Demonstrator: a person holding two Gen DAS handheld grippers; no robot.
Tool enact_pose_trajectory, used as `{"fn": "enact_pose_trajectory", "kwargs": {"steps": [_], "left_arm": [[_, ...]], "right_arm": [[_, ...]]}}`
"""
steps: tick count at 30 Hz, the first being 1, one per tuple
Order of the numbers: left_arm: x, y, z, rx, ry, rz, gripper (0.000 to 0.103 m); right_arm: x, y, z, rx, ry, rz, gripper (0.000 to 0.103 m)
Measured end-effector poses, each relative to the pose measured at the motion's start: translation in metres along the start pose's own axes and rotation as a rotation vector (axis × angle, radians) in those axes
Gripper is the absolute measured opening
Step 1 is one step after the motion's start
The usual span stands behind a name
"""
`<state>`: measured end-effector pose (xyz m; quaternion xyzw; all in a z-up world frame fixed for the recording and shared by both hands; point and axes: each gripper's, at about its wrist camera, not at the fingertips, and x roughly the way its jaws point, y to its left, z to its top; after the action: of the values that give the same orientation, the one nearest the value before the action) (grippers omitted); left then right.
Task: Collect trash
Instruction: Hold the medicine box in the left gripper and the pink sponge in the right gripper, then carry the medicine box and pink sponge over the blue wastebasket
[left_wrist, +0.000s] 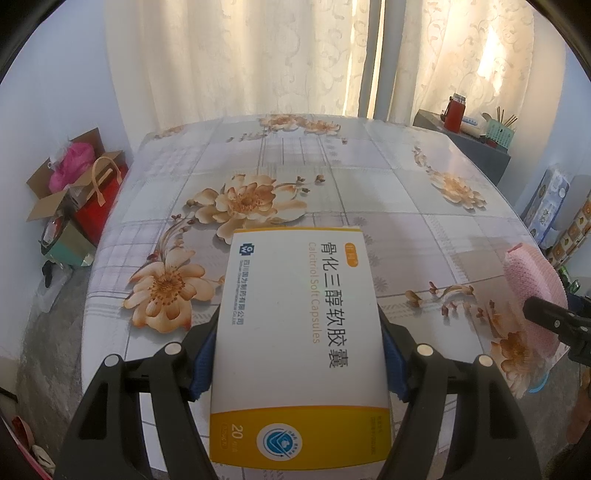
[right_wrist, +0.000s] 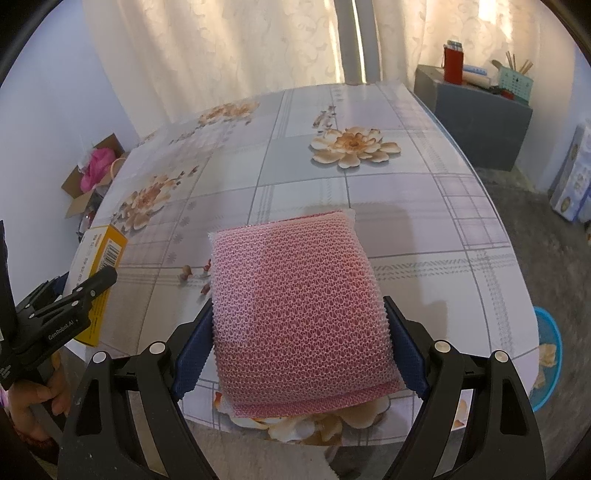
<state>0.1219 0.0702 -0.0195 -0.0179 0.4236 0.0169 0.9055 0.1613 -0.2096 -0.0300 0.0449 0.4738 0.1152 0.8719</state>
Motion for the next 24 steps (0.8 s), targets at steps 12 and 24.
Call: {"fn": "enact_pose_trajectory", "kwargs": {"steps": [12, 24], "left_arm": [[-0.028, -0.012, 0.003, 0.014, -0.053, -0.030, 0.070], [-0.063, -0.086, 0.024, 0.149, -0.117, -0.216, 0.070]], "right_arm": [[-0.031, -0.013, -0.005, 0.032, -0.069, -0.003, 0.080], [-0.102, -0.093, -0.036, 0.210, -0.200, -0.093, 0.080]]}}
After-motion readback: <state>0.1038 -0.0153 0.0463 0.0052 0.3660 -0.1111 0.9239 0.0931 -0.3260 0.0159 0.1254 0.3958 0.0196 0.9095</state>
